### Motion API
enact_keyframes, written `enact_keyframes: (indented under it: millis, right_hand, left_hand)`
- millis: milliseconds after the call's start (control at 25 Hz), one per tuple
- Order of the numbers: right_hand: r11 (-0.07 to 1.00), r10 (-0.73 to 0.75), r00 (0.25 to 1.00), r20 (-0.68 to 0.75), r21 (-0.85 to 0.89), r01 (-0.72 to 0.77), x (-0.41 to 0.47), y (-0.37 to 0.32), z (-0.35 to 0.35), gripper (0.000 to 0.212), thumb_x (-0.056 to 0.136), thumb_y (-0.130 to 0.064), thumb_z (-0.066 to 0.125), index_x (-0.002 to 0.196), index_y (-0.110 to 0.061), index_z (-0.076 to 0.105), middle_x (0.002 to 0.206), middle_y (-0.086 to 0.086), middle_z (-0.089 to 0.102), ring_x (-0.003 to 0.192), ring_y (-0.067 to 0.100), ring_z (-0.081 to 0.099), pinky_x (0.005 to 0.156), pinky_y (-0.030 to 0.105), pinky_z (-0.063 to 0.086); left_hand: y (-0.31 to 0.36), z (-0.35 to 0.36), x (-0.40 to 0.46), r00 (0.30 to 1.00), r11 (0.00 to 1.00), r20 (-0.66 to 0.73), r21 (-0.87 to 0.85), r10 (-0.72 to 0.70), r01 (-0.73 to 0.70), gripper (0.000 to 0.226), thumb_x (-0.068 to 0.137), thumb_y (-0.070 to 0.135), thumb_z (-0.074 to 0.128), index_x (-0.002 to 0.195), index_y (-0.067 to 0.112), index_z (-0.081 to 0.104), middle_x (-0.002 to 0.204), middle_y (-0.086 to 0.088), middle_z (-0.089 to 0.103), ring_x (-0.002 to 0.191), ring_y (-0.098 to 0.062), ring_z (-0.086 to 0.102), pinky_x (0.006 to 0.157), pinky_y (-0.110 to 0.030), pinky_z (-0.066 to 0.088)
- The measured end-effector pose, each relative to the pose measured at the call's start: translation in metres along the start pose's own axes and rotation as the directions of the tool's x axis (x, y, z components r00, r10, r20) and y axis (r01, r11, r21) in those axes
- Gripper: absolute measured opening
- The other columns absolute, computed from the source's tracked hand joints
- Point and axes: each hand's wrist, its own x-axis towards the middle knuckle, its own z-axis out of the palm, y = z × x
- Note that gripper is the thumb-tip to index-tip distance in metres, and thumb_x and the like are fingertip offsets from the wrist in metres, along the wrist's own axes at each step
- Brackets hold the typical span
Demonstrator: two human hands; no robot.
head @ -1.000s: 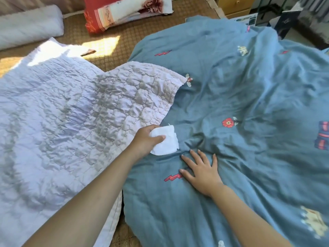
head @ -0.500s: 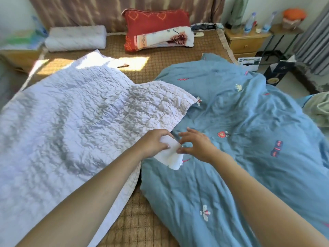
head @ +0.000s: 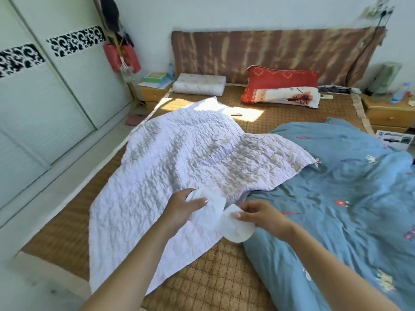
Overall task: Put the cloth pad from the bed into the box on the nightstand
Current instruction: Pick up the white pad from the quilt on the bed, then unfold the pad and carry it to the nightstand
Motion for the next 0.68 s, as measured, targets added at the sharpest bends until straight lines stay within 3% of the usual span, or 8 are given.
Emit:
enact_keyframes:
  millis: [120, 280, 400, 520, 680]
  right_hand:
    - [0.999, 0.040, 0.998, 0.052, -0.004, -0.040, 0.009, -0.019, 0.080, 0.023, 0.073, -0.036, 0.076, 0.078, -0.014, 0.070, 0.073, 0.002, 0.065, 0.065, 0.013, 0.060, 0.054, 0.022, 0.044]
    - [0.990, 0.042, 0.998, 0.037, -0.135, -0.037, 0.033, -0.048, 0.220, 0.018, 0.085, -0.032, 0.065, 0.075, -0.017, 0.062, 0.064, -0.004, 0.059, 0.047, 0.002, 0.054, 0.043, 0.014, 0.041]
    - [0.997, 0.065, 0.993, 0.098, -0.044, -0.061, 0.048, -0.072, 0.346, 0.006, 0.088, -0.023, 0.062, 0.083, -0.019, 0.061, 0.079, 0.004, 0.067, 0.062, 0.012, 0.063, 0.053, 0.022, 0.048]
    - [0.994, 0.074, 0.985, 0.155, 0.072, -0.086, 0.060, -0.087, 0.462, 0.005, 0.087, -0.013, 0.060, 0.090, -0.016, 0.063, 0.090, 0.013, 0.067, 0.077, 0.026, 0.065, 0.062, 0.031, 0.052]
    - [0.998, 0.063, 0.980, 0.191, 0.011, -0.066, 0.079, -0.111, 0.582, 0.011, 0.086, -0.015, 0.061, 0.082, -0.012, 0.070, 0.090, 0.013, 0.068, 0.080, 0.026, 0.063, 0.070, 0.035, 0.050]
  left_hand:
    - [-0.027, -0.070, -0.050, 0.994, 0.996, -0.074, -0.058, -0.076, 0.072, 0.018, 0.091, 0.026, 0.057, 0.079, 0.032, 0.069, 0.087, 0.005, 0.073, 0.074, -0.008, 0.071, 0.059, -0.024, 0.054]
    - [-0.079, -0.181, -0.118, 0.978, 0.991, -0.169, -0.078, -0.118, 0.106, 0.016, 0.096, 0.027, 0.048, 0.094, 0.026, 0.063, 0.098, 0.000, 0.069, 0.076, -0.005, 0.067, 0.057, -0.017, 0.052]
    - [-0.123, -0.263, -0.167, 0.942, 0.994, -0.317, -0.013, -0.111, 0.113, 0.015, 0.092, 0.033, 0.051, 0.104, 0.023, 0.055, 0.102, 0.003, 0.060, 0.085, -0.010, 0.059, 0.067, -0.025, 0.047]
    - [-0.158, -0.327, -0.209, 0.898, 0.994, -0.440, 0.093, -0.016, 0.064, 0.005, 0.088, 0.035, 0.055, 0.086, 0.031, 0.051, 0.085, 0.009, 0.059, 0.076, -0.009, 0.055, 0.063, -0.025, 0.042]
    - [-0.193, -0.443, -0.257, 0.716, 0.997, -0.698, 0.057, 0.002, 0.053, 0.010, 0.089, 0.029, 0.057, 0.083, 0.023, 0.052, 0.075, 0.012, 0.054, 0.075, -0.013, 0.052, 0.061, -0.025, 0.039]
